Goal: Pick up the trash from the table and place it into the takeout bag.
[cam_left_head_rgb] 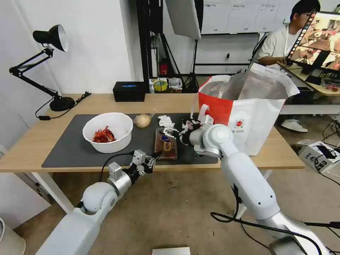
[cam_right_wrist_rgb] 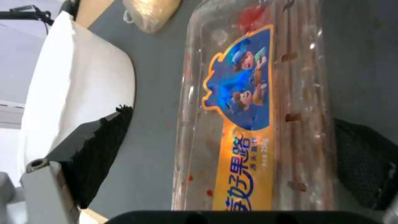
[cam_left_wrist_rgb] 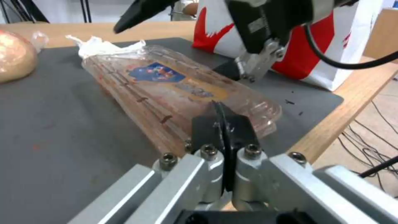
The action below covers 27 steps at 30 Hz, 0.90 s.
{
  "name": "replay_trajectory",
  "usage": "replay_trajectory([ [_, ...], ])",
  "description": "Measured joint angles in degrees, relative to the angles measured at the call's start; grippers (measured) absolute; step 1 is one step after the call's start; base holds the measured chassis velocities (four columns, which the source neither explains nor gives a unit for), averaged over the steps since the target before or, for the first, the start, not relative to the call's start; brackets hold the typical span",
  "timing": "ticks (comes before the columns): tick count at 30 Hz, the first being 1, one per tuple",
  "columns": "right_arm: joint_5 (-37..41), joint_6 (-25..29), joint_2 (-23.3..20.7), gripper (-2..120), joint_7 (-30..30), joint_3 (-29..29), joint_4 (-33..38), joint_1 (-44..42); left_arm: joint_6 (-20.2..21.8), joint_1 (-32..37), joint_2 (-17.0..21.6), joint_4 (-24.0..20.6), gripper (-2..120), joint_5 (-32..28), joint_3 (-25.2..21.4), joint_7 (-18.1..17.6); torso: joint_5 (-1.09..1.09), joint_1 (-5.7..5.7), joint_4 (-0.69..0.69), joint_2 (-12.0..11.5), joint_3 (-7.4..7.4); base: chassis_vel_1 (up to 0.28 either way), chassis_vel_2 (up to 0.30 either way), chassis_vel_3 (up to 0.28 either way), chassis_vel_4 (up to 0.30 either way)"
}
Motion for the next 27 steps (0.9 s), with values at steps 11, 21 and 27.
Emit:
replay_trajectory([
  [11, -0.47, 0.0, 1.3, 100, -0.23, -1.11, -2.73, 1.07, -0.1, 0.19, 0.07, -0.37, 0, 0.03, -0.45, 0.15, 0.0, 0.0, -0.01, 0.01, 0.0, 0.0, 0.0, 0.0, 0.0],
  [21, -0.24, 0.05, 1.49, 99, -0.47, -2.31, -4.55, 2.07, -0.14, 0.88, -0.11, -0.76, 0, 0.03, -0.9, 0.24, 0.0, -0.03, -0.03, 0.03, -0.03, 0.0, 0.0, 0.0, 0.0],
  [27, -0.2, 0.06, 0.69, 87, -0.39, -2.82, -4.55, 2.37, -0.19, 1.08, -0.16, -1.12, 0, 0.03, -1.14, 0.22, 0.0, -0.03, -0.02, 0.03, -0.02, 0.0, 0.0, 0.0, 0.0],
])
